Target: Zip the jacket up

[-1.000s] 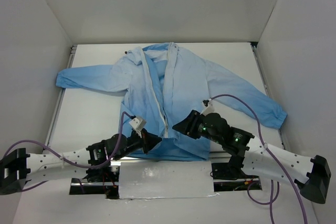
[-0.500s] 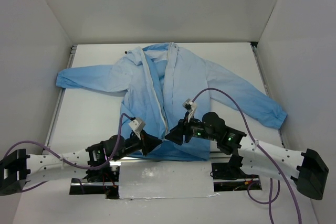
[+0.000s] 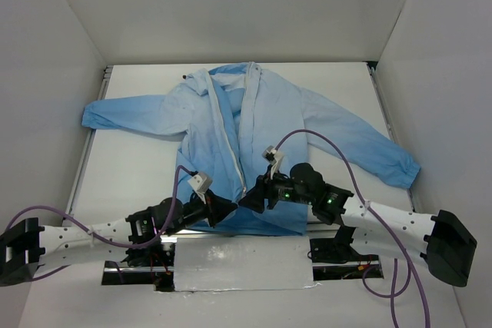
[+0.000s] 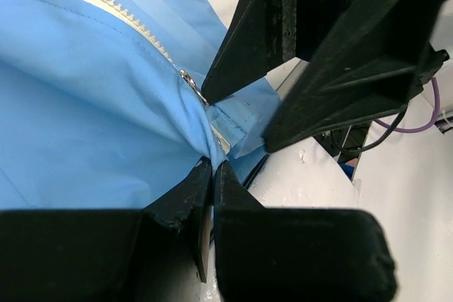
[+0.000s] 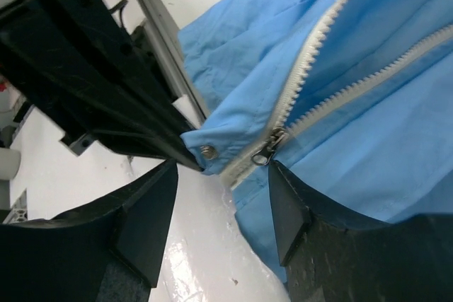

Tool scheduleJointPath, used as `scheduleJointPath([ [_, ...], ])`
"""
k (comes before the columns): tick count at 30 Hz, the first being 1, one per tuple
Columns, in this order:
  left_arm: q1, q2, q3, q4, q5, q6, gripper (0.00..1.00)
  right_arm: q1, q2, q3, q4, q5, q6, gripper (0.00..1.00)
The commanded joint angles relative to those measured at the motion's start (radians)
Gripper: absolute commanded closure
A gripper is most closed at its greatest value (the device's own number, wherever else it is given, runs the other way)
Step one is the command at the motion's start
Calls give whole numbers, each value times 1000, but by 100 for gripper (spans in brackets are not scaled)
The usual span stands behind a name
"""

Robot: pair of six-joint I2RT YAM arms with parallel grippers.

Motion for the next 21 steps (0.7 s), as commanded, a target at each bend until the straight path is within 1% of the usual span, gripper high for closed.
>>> scheduleJointPath([
  [1, -5, 2, 7, 109, 30, 7, 100, 4, 35, 39, 13, 44, -43, 40],
  [3, -5, 4, 10, 109, 31, 9, 100, 9, 44, 53, -5, 85, -64, 42],
  [7, -5, -4, 16, 97, 31, 16, 100, 41, 41, 69, -55, 182, -90, 42],
  [10, -5, -9, 15, 92, 33, 18, 100, 44, 29, 63, -52, 204, -103, 44],
  [11, -5, -9, 16, 95, 33, 16, 100, 44, 29, 60, -50, 205, -106, 47],
  [12, -7, -9, 13, 95, 34, 15, 100, 45, 30, 62, -45, 210, -107, 54],
  [15, -5, -7, 15, 100, 34, 13, 100, 45, 58, 76, -56, 208, -123, 71],
  [21, -5, -13, 18, 91, 33, 19, 100, 50, 69, 86, -73, 216, -132, 70],
])
